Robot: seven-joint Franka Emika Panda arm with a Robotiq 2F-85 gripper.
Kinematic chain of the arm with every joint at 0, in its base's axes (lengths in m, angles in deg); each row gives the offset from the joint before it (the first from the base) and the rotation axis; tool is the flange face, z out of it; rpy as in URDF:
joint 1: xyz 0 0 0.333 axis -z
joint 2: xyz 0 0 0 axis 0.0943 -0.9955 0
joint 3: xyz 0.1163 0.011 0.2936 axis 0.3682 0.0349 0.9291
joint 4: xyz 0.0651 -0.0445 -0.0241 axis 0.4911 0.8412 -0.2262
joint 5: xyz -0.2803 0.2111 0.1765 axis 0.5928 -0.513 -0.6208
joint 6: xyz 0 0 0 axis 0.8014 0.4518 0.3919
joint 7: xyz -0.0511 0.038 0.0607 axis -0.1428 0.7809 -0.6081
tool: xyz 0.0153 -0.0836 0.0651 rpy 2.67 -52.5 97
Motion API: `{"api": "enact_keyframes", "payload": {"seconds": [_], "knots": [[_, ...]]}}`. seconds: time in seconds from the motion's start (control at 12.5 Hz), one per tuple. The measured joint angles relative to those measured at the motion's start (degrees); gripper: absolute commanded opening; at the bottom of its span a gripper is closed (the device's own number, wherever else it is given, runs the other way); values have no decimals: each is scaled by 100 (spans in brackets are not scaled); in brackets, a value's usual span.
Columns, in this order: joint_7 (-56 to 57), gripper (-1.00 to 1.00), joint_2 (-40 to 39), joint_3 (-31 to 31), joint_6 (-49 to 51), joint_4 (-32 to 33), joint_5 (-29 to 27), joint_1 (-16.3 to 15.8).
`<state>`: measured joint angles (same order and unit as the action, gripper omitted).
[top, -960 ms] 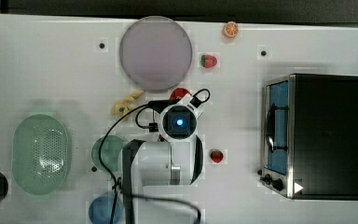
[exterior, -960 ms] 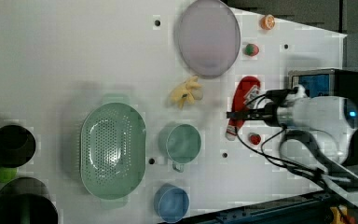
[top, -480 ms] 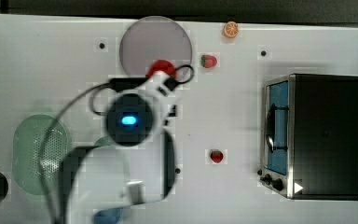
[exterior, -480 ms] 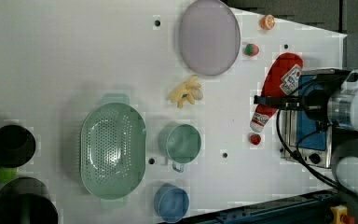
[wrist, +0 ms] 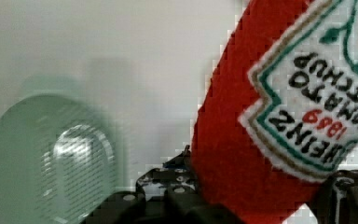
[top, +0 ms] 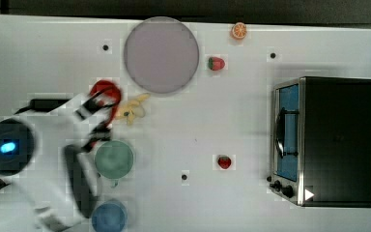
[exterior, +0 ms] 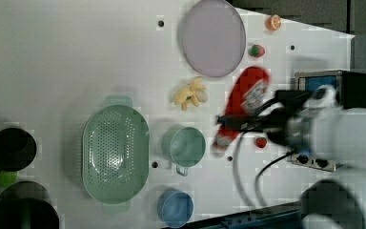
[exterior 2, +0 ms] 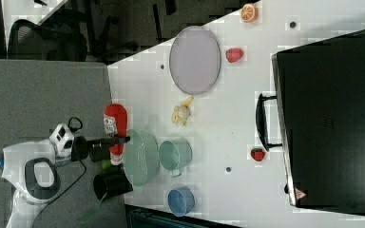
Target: Pick Ketchup from the table and place it in strainer.
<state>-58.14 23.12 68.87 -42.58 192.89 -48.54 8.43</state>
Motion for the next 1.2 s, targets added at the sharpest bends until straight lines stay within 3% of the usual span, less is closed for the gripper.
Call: {"api": "enact_keyframes", "payload": {"seconds": [0.48, 0.56, 0.8, 1.04, 1.2], "knots": [[-1856, 25, -1164, 1113, -1390, 45, -15, -458], [-2047, 33, -1403, 1141, -1589, 45, 22, -530], [-2366, 97, -2150, 1041, -2051, -11, 321, -631], [-2426, 100, -2669, 859, -2459, 34, 437, -615], [-2546, 100, -2618, 797, -2353, 67, 469, -588]]}}
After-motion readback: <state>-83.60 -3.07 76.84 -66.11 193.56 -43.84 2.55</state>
